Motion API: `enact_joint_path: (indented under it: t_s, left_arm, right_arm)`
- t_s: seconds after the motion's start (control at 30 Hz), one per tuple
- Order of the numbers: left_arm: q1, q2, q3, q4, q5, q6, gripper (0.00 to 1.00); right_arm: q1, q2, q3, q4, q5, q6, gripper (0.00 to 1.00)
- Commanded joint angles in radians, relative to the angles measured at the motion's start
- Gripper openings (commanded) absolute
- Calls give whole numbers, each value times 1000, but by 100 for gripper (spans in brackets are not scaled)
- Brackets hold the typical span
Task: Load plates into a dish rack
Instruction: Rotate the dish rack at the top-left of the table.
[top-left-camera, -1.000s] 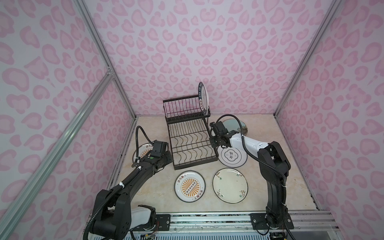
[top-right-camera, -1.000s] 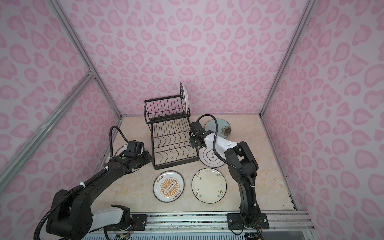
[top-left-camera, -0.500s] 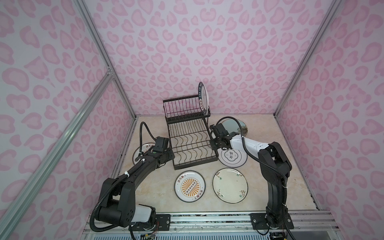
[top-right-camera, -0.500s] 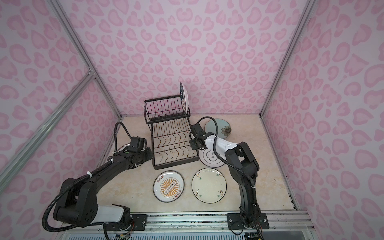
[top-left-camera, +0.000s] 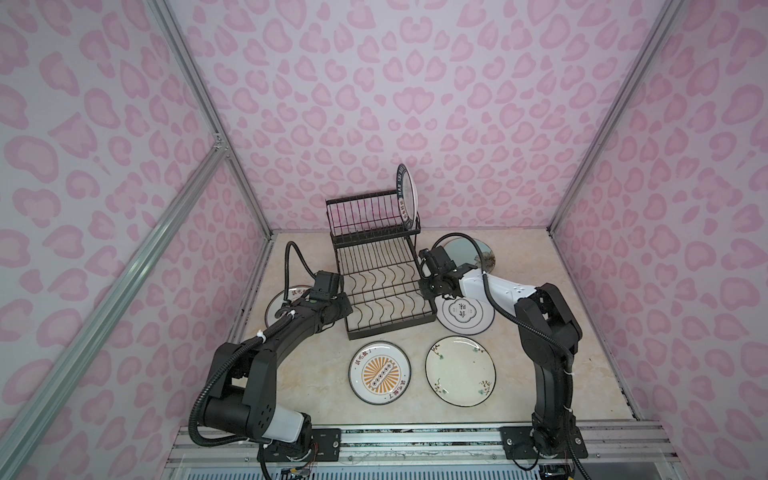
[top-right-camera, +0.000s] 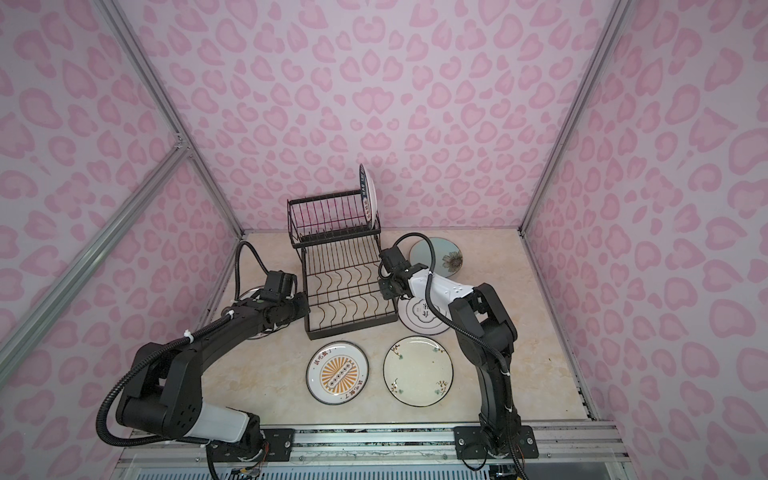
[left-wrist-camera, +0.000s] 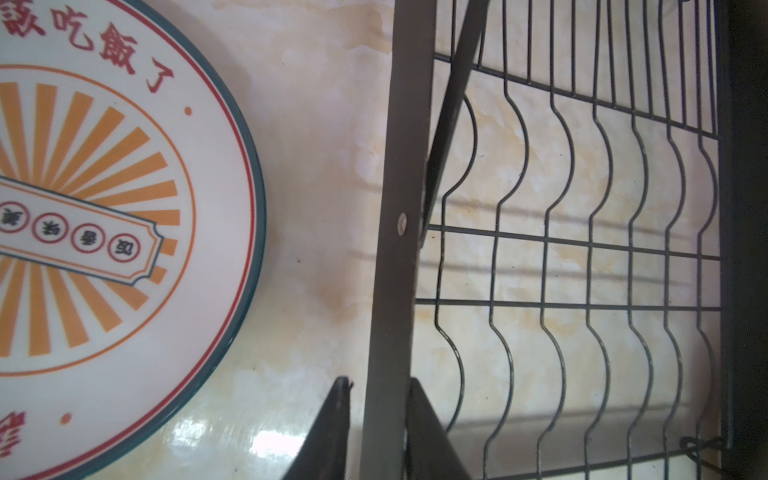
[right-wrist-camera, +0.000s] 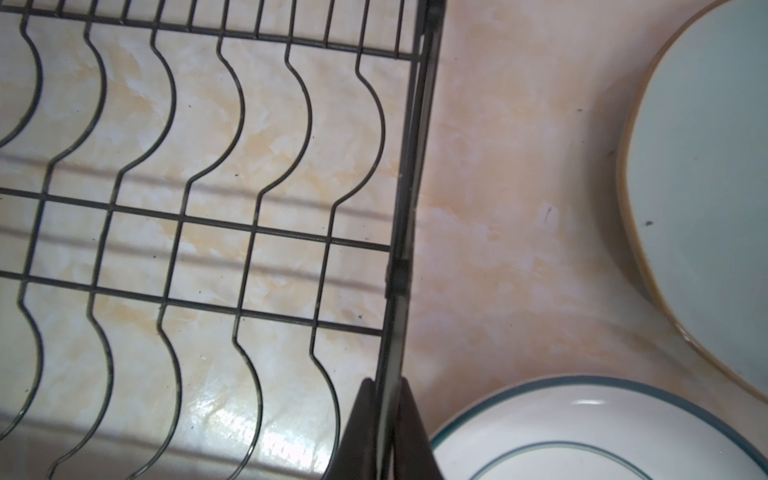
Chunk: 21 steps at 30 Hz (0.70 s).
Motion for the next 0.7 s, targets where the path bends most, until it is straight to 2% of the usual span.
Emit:
enact_joint_path:
  t_s: [0.0,0.23,0.67]
  left_arm:
    - [1,6,7,13,-11,4,21]
    - [1,3,4,10,-5,1,11]
    - [2,-46,-12,-19,-16,4,7]
  right_arm:
    - [1,20,6,-6,-1,-28,7]
    - [1,30,6,-5,-9,-36,5]
    - [12,80,110,-11,-54,-52,3]
